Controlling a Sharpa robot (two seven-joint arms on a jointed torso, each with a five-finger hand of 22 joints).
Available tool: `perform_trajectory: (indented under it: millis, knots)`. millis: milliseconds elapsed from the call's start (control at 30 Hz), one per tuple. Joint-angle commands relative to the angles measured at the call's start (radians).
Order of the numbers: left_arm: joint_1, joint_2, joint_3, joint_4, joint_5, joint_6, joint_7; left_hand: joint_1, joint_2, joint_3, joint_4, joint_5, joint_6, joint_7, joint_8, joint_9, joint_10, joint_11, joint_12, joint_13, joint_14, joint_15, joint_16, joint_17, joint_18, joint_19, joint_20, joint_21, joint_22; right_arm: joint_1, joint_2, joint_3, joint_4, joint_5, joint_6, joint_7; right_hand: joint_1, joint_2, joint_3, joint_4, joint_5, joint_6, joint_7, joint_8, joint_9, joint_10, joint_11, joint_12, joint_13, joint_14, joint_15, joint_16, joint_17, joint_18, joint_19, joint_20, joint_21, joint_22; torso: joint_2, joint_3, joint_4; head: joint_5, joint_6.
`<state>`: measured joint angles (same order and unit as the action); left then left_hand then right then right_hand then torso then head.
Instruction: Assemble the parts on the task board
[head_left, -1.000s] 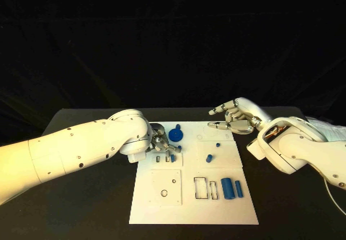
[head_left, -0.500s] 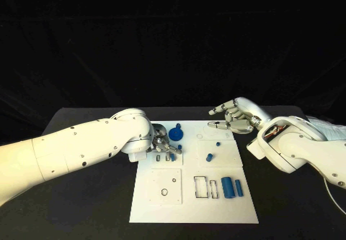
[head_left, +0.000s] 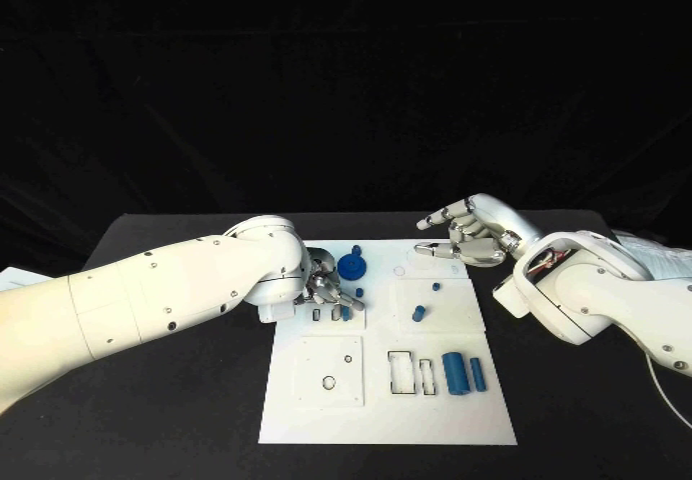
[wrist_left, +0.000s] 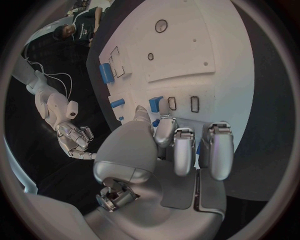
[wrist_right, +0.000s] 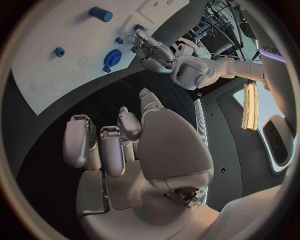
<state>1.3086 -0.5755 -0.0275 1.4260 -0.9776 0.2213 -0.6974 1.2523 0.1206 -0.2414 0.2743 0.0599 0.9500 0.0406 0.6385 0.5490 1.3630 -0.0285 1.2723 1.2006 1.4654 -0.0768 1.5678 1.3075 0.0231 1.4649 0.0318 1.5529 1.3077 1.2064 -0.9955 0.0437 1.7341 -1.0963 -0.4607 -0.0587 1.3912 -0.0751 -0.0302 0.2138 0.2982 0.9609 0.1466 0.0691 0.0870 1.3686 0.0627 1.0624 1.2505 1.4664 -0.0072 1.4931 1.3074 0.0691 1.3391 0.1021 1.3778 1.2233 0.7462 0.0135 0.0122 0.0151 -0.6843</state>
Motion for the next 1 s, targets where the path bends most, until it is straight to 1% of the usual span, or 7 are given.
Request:
perform_trajectory:
  millis: [33,633,733,800,867,967,1000]
  knots:
    - [0.000,0.003,0.000,-0.001,-0.003,0.027,-0.062,0.018,0.001,0.009,-0.005,-0.002,-0.011,-0.001,0.006,0.005,0.008,0.000,0.005,0.001,0.105,-0.009,0.003,0.263,-0.017,0.095,-0.007,0.005,0.238,-0.001,0.001,0.000,0.000,-0.008,0.014,-0.002,0.009,0.005,-0.005,0.001,0.005,0.010,0.000,0.007,0.002,-0.001,-0.005,-0.002,-0.001,0.072,-0.006,-0.006,0.123,0.009,-0.004,-0.004,-0.004,-0.001,0.000,0.0001,0.0007,0.000,-0.002]
    - [0.000,0.004,0.000,0.002,-0.003,0.029,-0.063,0.163,0.020,0.158,-0.071,0.003,-0.037,-0.013,-0.005,0.032,0.006,-0.012,0.002,0.007,0.105,-0.019,0.003,0.263,-0.017,0.095,-0.015,0.005,0.239,-0.002,0.002,-0.001,0.012,-0.018,0.024,-0.006,0.009,0.006,-0.005,0.001,0.007,0.010,-0.001,0.007,0.002,0.000,-0.005,0.001,0.000,0.072,-0.006,-0.005,0.125,0.009,-0.003,-0.004,-0.004,-0.001,0.000,0.0000,0.0009,-0.001,-0.007]
    - [0.000,0.004,0.000,0.002,-0.003,0.026,-0.062,0.212,0.014,0.221,-0.097,0.055,-0.050,-0.013,-0.020,0.029,0.000,-0.013,-0.005,0.004,0.105,-0.022,0.003,0.263,-0.017,0.094,-0.019,0.004,0.238,-0.002,0.003,-0.001,0.012,-0.018,0.025,-0.007,0.009,0.006,-0.005,0.001,0.007,0.010,-0.001,0.007,0.002,0.000,-0.005,0.001,0.000,0.072,-0.006,-0.005,0.125,0.009,-0.003,-0.004,-0.004,-0.001,0.000,0.0002,0.0007,0.000,-0.009]
    - [0.000,0.003,0.000,0.002,-0.003,0.022,-0.061,0.233,-0.003,0.270,-0.107,0.089,-0.057,-0.009,-0.030,0.028,-0.004,-0.011,-0.011,0.002,0.105,-0.021,0.003,0.263,-0.017,0.094,-0.019,0.004,0.238,-0.002,0.003,-0.001,0.012,-0.018,0.026,-0.007,0.009,0.008,-0.005,0.001,0.009,0.011,-0.001,0.007,0.002,0.001,-0.005,0.003,0.001,0.072,-0.006,-0.005,0.124,0.009,-0.003,-0.004,-0.004,-0.001,0.000,0.0003,0.0006,0.000,-0.009]
    - [0.000,0.001,0.000,0.003,0.001,0.013,-0.057,0.229,-0.058,0.377,-0.101,0.167,-0.057,-0.003,-0.039,0.031,-0.007,0.000,-0.020,-0.003,0.105,-0.015,0.003,0.263,-0.017,0.094,-0.014,0.003,0.237,-0.002,0.003,-0.001,0.012,-0.018,0.027,-0.008,0.009,0.008,-0.005,0.001,0.009,0.011,-0.001,0.007,0.002,0.001,-0.005,0.003,0.001,0.072,-0.006,-0.005,0.124,0.009,-0.003,-0.004,-0.004,-0.001,0.000,0.0004,0.0005,0.001,-0.010]
    - [-0.001,-0.004,0.000,0.006,0.007,-0.001,-0.051,0.211,-0.124,0.495,-0.094,0.216,-0.059,0.000,-0.042,0.039,-0.006,0.001,-0.026,-0.006,0.105,-0.012,0.003,0.263,-0.017,0.094,-0.010,0.004,0.238,-0.002,0.003,-0.001,0.012,-0.018,0.028,-0.008,0.009,0.008,-0.005,0.001,0.009,0.011,-0.001,0.007,0.002,0.001,-0.005,0.003,0.001,0.072,-0.006,-0.005,0.124,0.009,-0.003,-0.004,-0.004,-0.001,0.000,0.0005,0.0006,0.001,-0.010]
    - [-0.002,-0.006,0.000,0.007,0.010,-0.006,-0.048,0.160,-0.191,0.637,-0.075,0.221,-0.054,0.005,-0.035,0.054,-0.001,0.013,-0.028,-0.007,0.105,-0.018,0.003,0.263,-0.017,0.094,-0.003,0.003,0.237,-0.002,0.003,-0.001,0.012,-0.018,0.028,-0.008,0.009,0.008,-0.005,0.001,0.009,0.011,-0.001,0.007,0.002,0.001,-0.005,0.003,0.001,0.072,-0.006,-0.005,0.124,0.009,-0.003,-0.004,-0.004,-0.001,0.000,0.0006,0.0004,0.001,-0.011]
